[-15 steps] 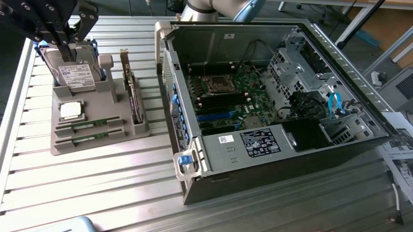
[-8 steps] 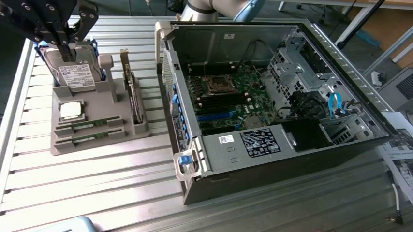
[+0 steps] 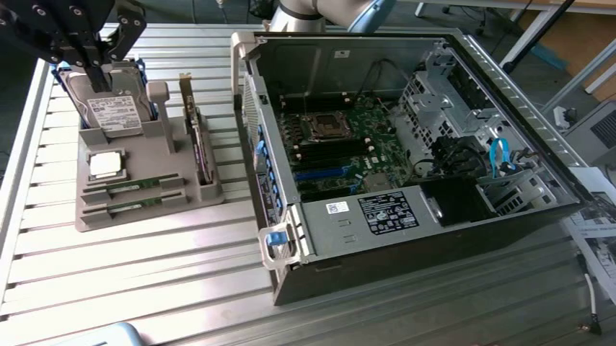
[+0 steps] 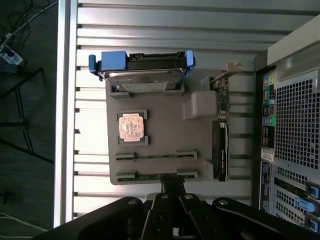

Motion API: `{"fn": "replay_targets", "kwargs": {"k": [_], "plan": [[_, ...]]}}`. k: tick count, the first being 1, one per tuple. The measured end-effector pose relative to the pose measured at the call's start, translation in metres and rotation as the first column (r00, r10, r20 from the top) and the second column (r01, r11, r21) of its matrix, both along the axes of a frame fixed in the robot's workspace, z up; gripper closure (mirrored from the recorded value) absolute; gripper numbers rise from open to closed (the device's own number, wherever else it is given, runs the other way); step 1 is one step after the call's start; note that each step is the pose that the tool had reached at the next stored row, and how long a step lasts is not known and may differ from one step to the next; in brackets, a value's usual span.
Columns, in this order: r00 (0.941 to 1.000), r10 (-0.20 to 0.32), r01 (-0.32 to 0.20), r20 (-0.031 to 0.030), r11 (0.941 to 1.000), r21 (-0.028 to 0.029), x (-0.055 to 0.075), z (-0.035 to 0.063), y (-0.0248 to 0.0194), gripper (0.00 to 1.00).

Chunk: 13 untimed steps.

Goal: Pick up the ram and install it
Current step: 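Pick up the ram and move it above insertion slot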

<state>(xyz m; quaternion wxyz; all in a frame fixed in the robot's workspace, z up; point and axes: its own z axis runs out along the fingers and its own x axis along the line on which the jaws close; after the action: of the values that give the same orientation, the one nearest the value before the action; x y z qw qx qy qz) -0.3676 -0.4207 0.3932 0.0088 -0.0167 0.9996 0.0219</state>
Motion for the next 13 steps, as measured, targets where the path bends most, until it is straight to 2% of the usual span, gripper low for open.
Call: {"fn": "replay_targets", "kwargs": {"k": [13], "plan": [[0.9968,0.079,-0.079,-0.0096,0.9969,0.0004,0.0000,0.0000,0.0000,0.89]]}}
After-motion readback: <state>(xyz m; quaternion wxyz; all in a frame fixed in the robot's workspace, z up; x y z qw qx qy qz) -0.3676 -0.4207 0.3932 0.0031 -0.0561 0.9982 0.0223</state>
